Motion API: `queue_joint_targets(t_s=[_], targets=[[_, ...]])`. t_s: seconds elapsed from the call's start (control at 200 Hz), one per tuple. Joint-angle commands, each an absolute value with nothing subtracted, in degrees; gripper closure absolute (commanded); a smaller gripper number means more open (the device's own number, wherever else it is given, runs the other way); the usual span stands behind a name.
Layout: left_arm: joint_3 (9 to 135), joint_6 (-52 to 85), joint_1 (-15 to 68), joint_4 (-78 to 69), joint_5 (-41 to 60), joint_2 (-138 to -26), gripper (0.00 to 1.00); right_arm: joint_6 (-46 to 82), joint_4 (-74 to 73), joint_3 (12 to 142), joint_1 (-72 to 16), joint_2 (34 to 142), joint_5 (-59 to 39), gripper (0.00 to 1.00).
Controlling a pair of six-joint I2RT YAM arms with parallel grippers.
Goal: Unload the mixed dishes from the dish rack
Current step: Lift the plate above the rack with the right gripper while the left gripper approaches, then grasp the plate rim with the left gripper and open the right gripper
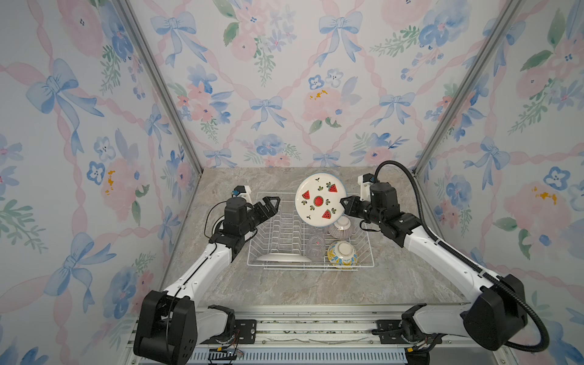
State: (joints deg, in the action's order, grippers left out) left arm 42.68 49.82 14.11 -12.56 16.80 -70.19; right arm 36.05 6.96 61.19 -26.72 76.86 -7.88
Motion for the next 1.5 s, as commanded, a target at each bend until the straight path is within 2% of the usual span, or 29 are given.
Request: queue_joint_targets(t_s=[0.0, 0.42, 0.76, 0.95, 1.345, 1.495], targets=[[44.37, 51.22, 15.51, -17.69, 22.23, -73.55, 0.02, 43.45, -5.54, 65.21, -25.84, 77.45, -14.72, 1.0], [49.95, 51.59, 18.2, -20.97, 26.06, -81.58, 0.02, 49.9, -10.71, 65.06, -25.4, 79.55, -21.13, 1.0], [50.19, 51.79, 18.31, -22.67, 25.8, -81.61, 0.35, 51.15, -11.2, 65.21, -25.38, 80.48, -23.35, 1.0], [49.67, 51.83, 18.36, -22.69, 25.14, -80.71, 0.46, 52.51, -12.56, 65.13, -25.39, 81.78, -25.02, 1.0], [50.05, 51.85, 18.29, -22.68, 24.93, -81.03, 0.58, 52.57, -12.72, 65.05, -25.82, 81.91, -25.79, 1.0], [50.32, 51.68, 18.27, -22.68, 24.94, -81.03, 0.74, 52.33, -12.58, 65.13, -26.1, 81.83, -25.93, 1.0]])
